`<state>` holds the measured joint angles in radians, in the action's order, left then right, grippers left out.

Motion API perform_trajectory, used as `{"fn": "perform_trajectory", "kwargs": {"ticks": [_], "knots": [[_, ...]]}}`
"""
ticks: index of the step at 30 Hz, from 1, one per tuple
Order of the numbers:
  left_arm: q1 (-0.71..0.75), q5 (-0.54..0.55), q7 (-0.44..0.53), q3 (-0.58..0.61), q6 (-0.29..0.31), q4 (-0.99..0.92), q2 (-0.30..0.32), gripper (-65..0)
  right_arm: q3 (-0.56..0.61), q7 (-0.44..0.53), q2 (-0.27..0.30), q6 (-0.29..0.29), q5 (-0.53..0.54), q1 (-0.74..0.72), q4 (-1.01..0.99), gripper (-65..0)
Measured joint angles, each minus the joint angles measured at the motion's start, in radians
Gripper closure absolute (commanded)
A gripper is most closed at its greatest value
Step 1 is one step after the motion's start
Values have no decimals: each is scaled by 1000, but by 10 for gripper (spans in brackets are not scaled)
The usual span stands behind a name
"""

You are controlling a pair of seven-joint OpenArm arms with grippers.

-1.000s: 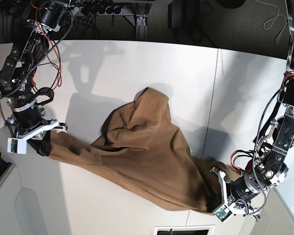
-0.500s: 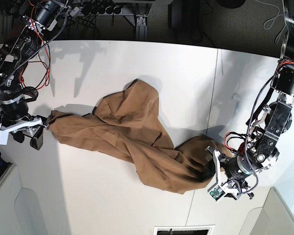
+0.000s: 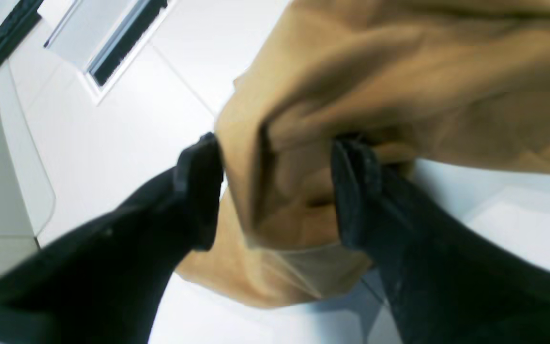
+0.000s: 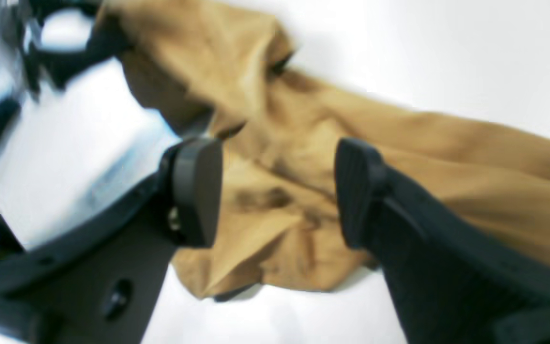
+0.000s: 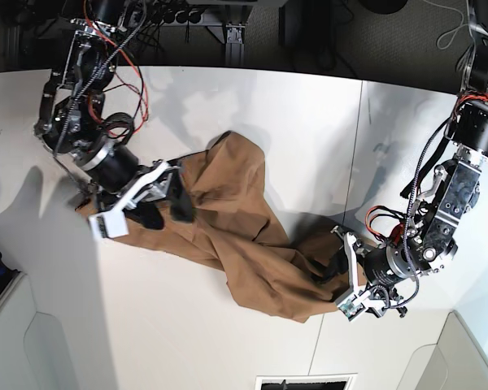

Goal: Layout the t-shirt on the table in an organized manner, then fold the t-shirt properly
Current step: 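Regrasp the shirt with the right gripper and drag it toward the robot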

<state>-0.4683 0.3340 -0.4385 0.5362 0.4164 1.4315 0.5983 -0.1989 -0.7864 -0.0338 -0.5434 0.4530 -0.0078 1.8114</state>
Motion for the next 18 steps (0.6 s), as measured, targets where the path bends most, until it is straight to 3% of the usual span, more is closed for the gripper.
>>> {"fn": "perform_trajectory", "kwargs": {"ticks": [4,11,13,15,16,18], "knots": [[0,0,1,0,0,0,-8,-378,140,96,0,107,-211,-2,-70,-367],[0,1,-10,0,0,0,-8,-378,299,200,3,185,-356,-1,-277,-346],[0,1,-10,0,0,0,-8,-378,333,225,3,214,-393,-3,-304,-232],[0,0,-10,0,0,0,-8,-378,346,221,3,248,-431,-8,-308,-51],[0,-3,-10,0,0,0,-8,-378,346,222,3,254,-436,-8,-308,0],[0,-21,-10,0,-5,0,-8,-378,346,195,3,256,-460,-6,-288,0]]}}
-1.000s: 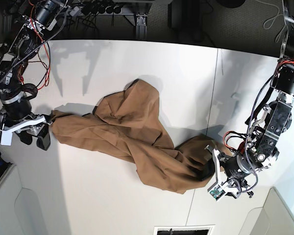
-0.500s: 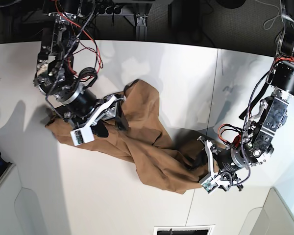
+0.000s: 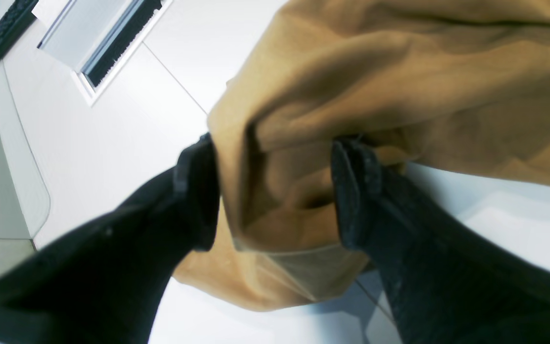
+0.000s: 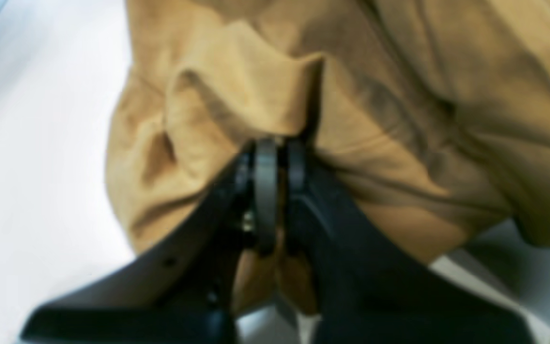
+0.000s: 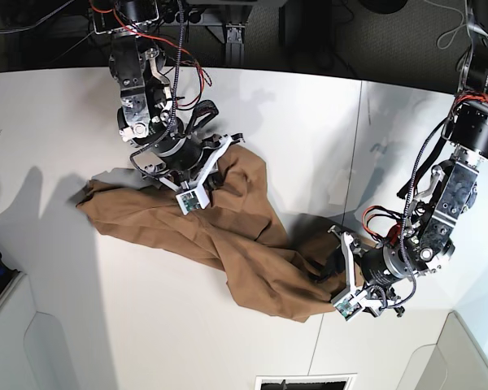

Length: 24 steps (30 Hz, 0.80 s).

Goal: Layout the t-shirt on the table in an organized manner, then fold the t-shirt properly
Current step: 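Regrasp the shirt with the right gripper and drag it toward the robot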

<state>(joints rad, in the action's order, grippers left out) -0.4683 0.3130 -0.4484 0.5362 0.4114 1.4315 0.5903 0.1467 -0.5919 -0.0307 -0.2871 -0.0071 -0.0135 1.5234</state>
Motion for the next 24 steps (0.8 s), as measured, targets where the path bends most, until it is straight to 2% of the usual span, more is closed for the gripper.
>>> {"fn": "perform_trajectory", "kwargs": {"ticks": [3,5,11,16,19,24], "knots": [[0,-38,0,0,-51,0,0,-378,0,-138,3,-7,-17,3,72,0],[0,-60,14,-1,-75,-5,1,-378,0,-171,16,-6,-19,28,146,0],[0,-70,47,-1,-79,-89,-9,-378,0,-169,83,-7,-17,145,397,0],[0,-69,55,-1,-67,-179,-46,-378,-19,-168,150,-4,-13,233,525,0],[0,-67,66,-1,-18,-243,-66,-378,-71,-169,152,-4,-13,282,578,0],[0,-67,111,-1,-14,-356,-90,-378,-170,-168,150,-14,60,372,654,0]]}}
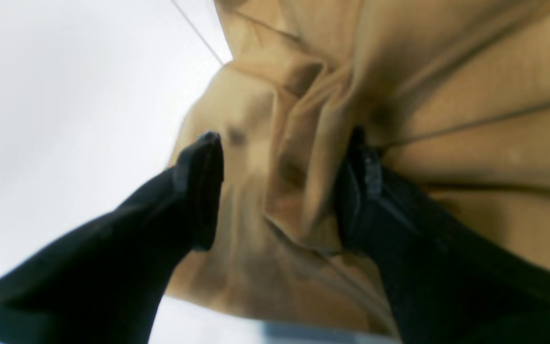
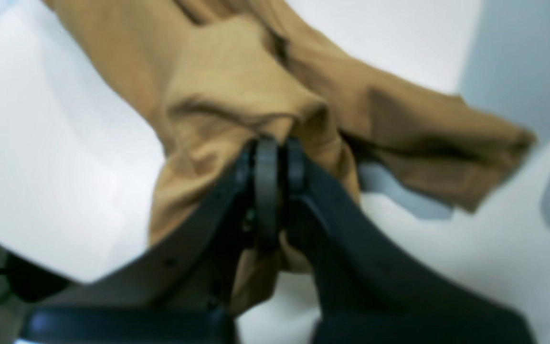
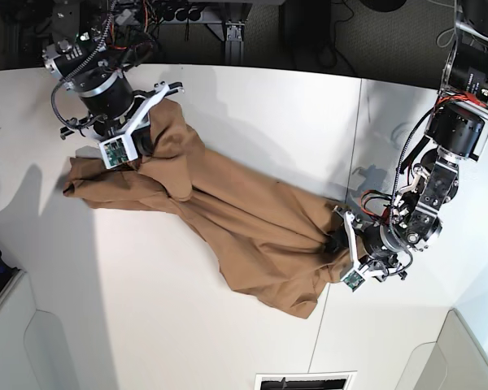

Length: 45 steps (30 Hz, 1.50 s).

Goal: Layout the t-shirt on the table in an organized manner, then fold the t-shirt properly
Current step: 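Regrasp the shirt with the right gripper and drag it toward the robot, then reach the left gripper across and grasp the shirt's hem edge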

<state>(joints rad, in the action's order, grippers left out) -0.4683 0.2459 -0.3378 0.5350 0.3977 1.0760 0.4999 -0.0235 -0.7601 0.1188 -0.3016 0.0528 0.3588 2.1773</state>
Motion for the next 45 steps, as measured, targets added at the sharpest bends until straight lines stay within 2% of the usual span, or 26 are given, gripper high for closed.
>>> {"fn": "perform_trajectory", "kwargs": {"ticks": [4,10,12,13,15,16,17,18,19,20,23,26,28,32,36,40,43,45], "knots": [[0,1,22,-2,0,-47,-25,-378,-59,0,0,-40,79,73,51,0],[-5,6,21,-2,0,-54,-26,-378,-83,1,0,-53,161,159,111,0],[-6,6,12,-2,0,-54,-26,-378,-83,-2,0,-101,184,165,112,0],[-6,7,9,-2,0,-53,-26,-378,-83,-4,-4,-104,187,165,111,-47],[-6,7,9,-2,0,-53,-26,-378,-83,-2,-8,-103,184,164,108,-222],[-6,6,8,-2,0,-54,-26,-378,-84,0,-8,-103,187,162,108,-286],[-6,6,4,-3,0,-53,-25,-378,-84,13,-8,-102,184,162,108,-323],[-6,6,-5,-3,0,-52,-24,-378,-84,40,-8,-102,169,162,108,-330],[-6,6,-22,-3,0,-45,-21,-378,-84,66,-8,-102,154,162,108,-330],[-6,10,-58,-3,30,-32,-18,-378,-84,87,-8,-94,134,155,108,-330],[0,74,-156,-5,92,47,5,-378,-84,93,-8,-29,89,89,106,-330],[42,139,-194,-3,92,199,43,-378,-85,108,-8,26,47,13,93,-330],[69,164,-201,-2,69,315,72,-378,-85,105,-8,50,12,-24,39,-330],[112,161,-210,-4,53,477,116,-378,-86,103,-8,33,9,-124,-141,-330],[184,213,-291,-3,56,565,118,-378,-85,101,-8,-21,11,-170,-287,-329],[282,264,-298,-2,89,642,117,-378,-85,98,-8,-67,37,-173,-319,-329],[376,279,-301,-4,95,700,118,-378,-84,103,-9,-69,45,-175,-328,-327],[438,280,-303,-4,116,733,109,-378,-84,103,-8,-69,45,-175,-345,-289]]}}
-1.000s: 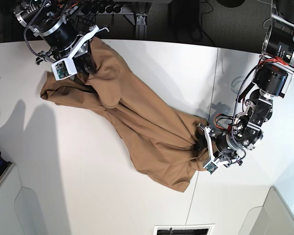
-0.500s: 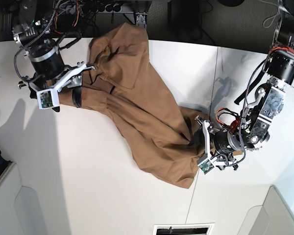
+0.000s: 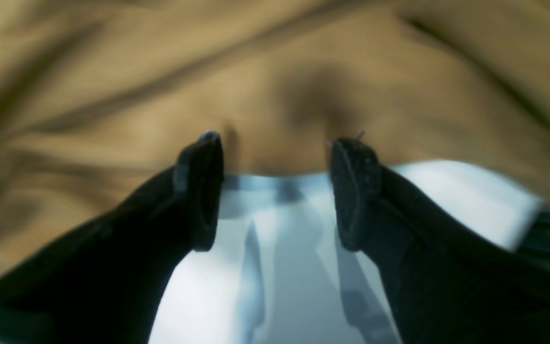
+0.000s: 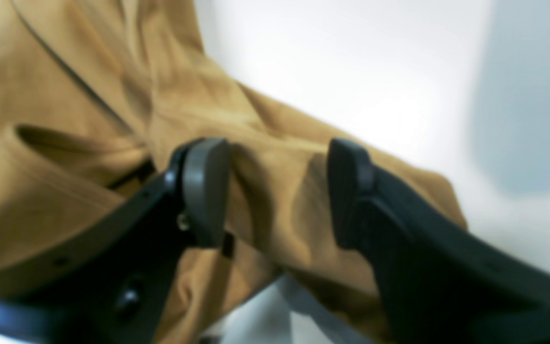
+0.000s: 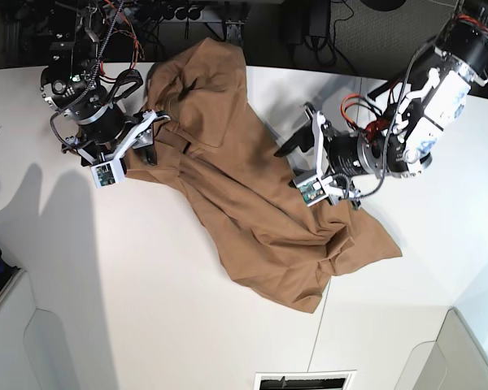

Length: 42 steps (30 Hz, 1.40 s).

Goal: Layout the t-shirt on the table in an organized manner, then fold the t-shirt properly
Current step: 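Reach the left gripper across and grasp the shirt's hem edge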

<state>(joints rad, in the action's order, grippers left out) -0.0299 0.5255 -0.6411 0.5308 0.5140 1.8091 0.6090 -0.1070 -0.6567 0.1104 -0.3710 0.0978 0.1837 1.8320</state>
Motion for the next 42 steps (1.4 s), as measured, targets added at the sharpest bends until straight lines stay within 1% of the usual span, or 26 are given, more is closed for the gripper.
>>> {"fn": "perform_trajectory", "kwargs": {"ticks": [1,3,4,8,9,11,13,17,19,20,24,26,27,28,29,30,31,33,35,39,42], "knots": [[23,0,-2,0,14,11,-12,-378,0,4,0,0,0,2,-8,-246],[58,-1,4,0,18,17,-47,-378,0,11,0,0,0,1,-34,-156],[69,-1,3,0,18,18,-68,-378,0,18,0,0,-3,-1,-51,-130],[91,-2,3,0,18,17,-143,-378,0,36,0,0,-9,-11,-90,-121],[94,-1,3,0,18,17,-158,-378,0,35,0,0,-9,-17,-93,-96],[97,0,3,0,18,17,-182,-378,0,35,0,0,-11,-36,-94,0],[97,10,2,-1,18,17,-194,-378,0,29,1,1,-15,-61,-95,0],[97,42,1,-1,18,17,-196,-378,-24,28,2,6,-54,-140,-95,0],[99,45,-3,-1,26,17,-196,-378,-50,29,13,49,-69,-187,-95,0],[99,47,-6,-1,40,17,-196,-378,-65,31,23,66,-71,-208,-95,0],[100,110,-10,-2,70,17,-196,-378,-150,32,53,141,-94,-286,-95,0],[105,123,-10,-2,86,17,-196,-378,-203,18,55,155,-95,-314,-95,0],[108,124,-10,-2,90,17,-197,-378,-222,-7,56,156,-85,-322,-95,-86],[111,124,-10,-2,90,17,-197,-378,-242,-28,55,158,-61,-325,-95,-189],[113,125,-10,-2,90,17,-199,-378,-253,-44,55,159,-31,-322,-96,-276],[113,128,-10,-2,90,17,-200,-378,-259,-55,55,157,-1,-316,-96,-340],[113,129,-10,-2,91,17,-200,-378,-261,-62,54,157,19,-307,-97,-366],[113,122,-10,-2,92,17,-200,-378,-260,-71,53,152,42,-285,-97,-367],[113,104,-10,-2,93,17,-199,-378,-261,-73,49,131,80,-259,-97,-367],[109,-7,-10,-1,95,17,-200,-378,-260,-93,39,101,143,-183,-97,-367],[93,-60,13,-1,97,17,-194,-378,-261,-94,19,89,144,-121,-97,-367]]}}
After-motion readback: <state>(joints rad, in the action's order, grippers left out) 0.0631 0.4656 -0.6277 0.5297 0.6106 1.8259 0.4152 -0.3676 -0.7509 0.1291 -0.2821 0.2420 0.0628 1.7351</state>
